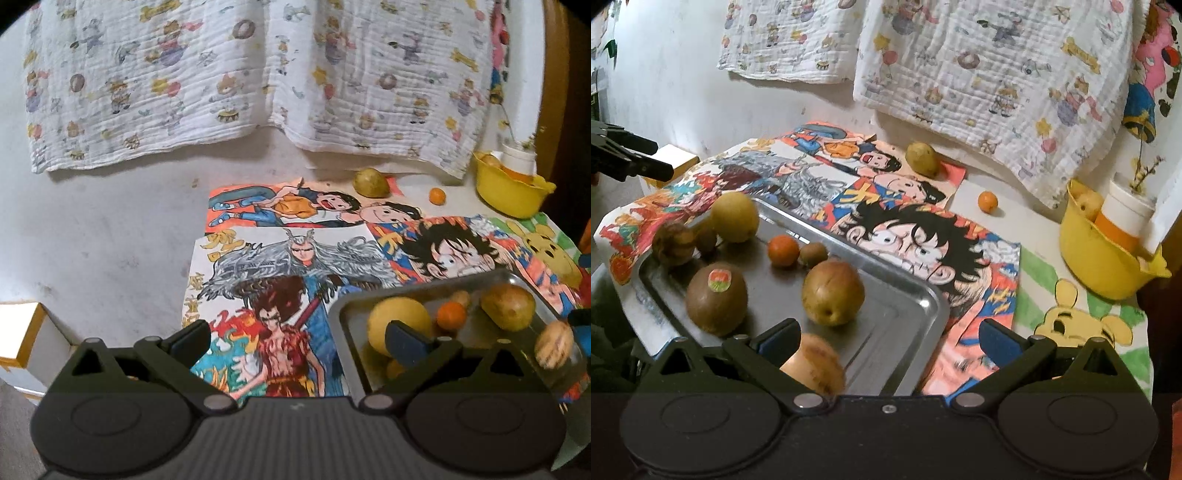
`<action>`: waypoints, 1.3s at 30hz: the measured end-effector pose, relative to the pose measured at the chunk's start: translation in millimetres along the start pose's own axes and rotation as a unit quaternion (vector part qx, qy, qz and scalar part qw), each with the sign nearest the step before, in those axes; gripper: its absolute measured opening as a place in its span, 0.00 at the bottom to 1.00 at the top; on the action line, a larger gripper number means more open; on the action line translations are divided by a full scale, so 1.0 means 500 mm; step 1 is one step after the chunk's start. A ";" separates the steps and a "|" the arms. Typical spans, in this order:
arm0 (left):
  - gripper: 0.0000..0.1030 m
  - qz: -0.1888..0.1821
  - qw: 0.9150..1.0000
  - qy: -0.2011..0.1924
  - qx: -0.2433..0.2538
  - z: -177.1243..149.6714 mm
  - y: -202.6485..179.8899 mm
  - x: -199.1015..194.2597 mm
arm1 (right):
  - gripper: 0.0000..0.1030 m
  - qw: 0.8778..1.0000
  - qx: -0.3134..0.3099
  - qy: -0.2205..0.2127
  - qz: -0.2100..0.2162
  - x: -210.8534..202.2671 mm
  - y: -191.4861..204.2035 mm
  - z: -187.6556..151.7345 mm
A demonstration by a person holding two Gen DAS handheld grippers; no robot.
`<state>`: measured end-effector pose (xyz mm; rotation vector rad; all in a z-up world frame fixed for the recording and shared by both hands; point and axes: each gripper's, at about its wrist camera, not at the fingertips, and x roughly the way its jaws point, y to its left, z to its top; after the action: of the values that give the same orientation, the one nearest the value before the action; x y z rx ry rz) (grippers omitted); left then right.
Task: Organize fruits
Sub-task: 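Move both tools away from the tray toward the remaining pear and mandarin, then lower the left tool to the brown pear while the right tool approaches the mandarin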
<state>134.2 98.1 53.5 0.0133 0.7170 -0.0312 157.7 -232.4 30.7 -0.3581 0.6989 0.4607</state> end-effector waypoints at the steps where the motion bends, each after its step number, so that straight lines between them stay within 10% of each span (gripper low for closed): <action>1: 0.99 0.002 1.000 0.003 -0.002 0.006 0.002 0.009 | 0.99 1.000 0.000 -0.001 0.000 0.005 -0.005 0.005; 20: 0.99 0.006 1.000 0.020 0.005 0.117 0.007 0.164 | 0.99 0.999 -0.006 -0.044 -0.021 0.088 -0.095 0.121; 39: 0.99 -0.067 0.993 -0.033 0.094 0.281 -0.130 0.374 | 0.99 0.995 0.047 -0.073 -0.051 0.277 -0.227 0.245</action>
<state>365.2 25.2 36.7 0.1435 0.6466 -0.2265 374.1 -232.4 41.5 -0.2667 0.5550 0.3518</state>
